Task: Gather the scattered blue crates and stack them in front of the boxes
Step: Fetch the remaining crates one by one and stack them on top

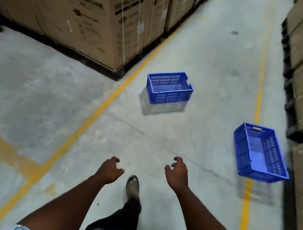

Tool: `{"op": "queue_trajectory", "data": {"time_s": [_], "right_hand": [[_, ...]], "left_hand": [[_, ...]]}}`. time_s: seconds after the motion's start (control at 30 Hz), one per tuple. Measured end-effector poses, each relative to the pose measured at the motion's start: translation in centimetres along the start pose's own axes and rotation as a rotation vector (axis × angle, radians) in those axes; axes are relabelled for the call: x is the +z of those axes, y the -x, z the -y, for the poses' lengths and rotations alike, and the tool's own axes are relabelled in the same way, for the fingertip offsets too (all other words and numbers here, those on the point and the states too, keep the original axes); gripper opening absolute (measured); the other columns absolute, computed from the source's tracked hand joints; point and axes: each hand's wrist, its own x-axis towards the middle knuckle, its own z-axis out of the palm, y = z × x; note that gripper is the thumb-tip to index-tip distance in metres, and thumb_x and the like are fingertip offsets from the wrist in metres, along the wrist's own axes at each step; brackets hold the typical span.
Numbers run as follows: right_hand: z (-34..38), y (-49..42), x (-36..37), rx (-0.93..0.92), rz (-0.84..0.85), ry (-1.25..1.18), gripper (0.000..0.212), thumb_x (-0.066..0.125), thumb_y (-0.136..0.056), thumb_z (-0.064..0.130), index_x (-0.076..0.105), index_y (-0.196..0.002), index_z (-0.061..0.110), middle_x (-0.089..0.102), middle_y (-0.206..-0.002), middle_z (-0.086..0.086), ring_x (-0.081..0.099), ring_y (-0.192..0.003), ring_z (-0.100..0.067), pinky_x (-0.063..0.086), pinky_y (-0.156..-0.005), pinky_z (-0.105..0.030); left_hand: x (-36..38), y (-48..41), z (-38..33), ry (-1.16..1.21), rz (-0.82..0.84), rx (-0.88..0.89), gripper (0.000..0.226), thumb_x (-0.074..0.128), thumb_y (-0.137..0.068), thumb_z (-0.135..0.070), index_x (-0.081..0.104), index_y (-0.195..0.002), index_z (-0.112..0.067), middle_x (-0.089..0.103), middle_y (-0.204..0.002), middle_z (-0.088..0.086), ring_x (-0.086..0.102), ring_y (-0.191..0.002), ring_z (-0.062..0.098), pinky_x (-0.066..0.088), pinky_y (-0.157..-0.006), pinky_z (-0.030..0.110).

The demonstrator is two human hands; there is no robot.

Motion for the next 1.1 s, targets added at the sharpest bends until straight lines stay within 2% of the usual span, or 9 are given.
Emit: {"op": "queue_trajectory", "data": {"time_s": [0.23,0.57,0.73,0.93,1.1], "right_hand": [[3.2,-14.8,-4.2,0.086,-0.070,0.004,0.046,0.059,-0.088,0.020,0.047,-0.130,0.009,0.058,-0.114,-0.010,0.056,-0.106,-0.024,0.039,-0.084,-0.027],[9.4,-35.1,-11.0,0.089,-0.139,-0.036,0.046,0.060,-0.088,0.022,0.046,-0.130,0.011,0.058,-0.117,-0.009,0.056,-0.106,-0.023,0.043,-0.088,-0.031],[10.9,-46.6,-14.4,0.054,-0.101,-0.012,0.047,0.060,-0.088,0.020,0.046,-0.131,0.008,0.058,-0.119,-0.013,0.055,-0.111,-0.026,0.040,-0.089,-0.029],[14.0,-60.7,-20.0,0.021,-0.025,-0.003,0.049,0.061,-0.087,0.021,0.045,-0.132,0.008,0.058,-0.119,-0.013,0.056,-0.110,-0.026,0.041,-0.087,-0.028],[16.4,-71.7,-23.5,-0.041,0.050,0.078,0.050,0.060,-0.086,0.022,0.045,-0.132,0.009,0.057,-0.122,-0.014,0.056,-0.113,-0.028,0.043,-0.090,-0.032]], "left_hand": [[-3.0,-12.9,-11.2,0.029,0.038,0.038,0.056,0.066,-0.089,-0.032,0.047,-0.136,-0.010,0.057,-0.132,0.013,0.054,-0.123,0.026,0.041,-0.097,0.029],[-8.9,-29.3,-27.4,0.068,0.020,0.073,0.051,0.068,-0.089,-0.028,0.051,-0.133,-0.010,0.058,-0.132,0.013,0.055,-0.121,0.026,0.042,-0.099,0.031],[-10.5,-37.6,-33.9,0.097,-0.030,0.046,0.050,0.068,-0.089,-0.028,0.051,-0.133,-0.009,0.058,-0.133,0.014,0.055,-0.122,0.028,0.042,-0.099,0.031],[-12.6,-45.5,-42.7,0.171,-0.094,-0.068,0.049,0.067,-0.089,-0.027,0.053,-0.133,-0.010,0.058,-0.132,0.013,0.055,-0.121,0.028,0.044,-0.100,0.034],[-14.6,-51.5,-49.6,0.245,-0.167,-0.099,0.046,0.066,-0.090,-0.026,0.053,-0.132,-0.012,0.059,-0.132,0.011,0.054,-0.122,0.028,0.044,-0.099,0.035]]}}
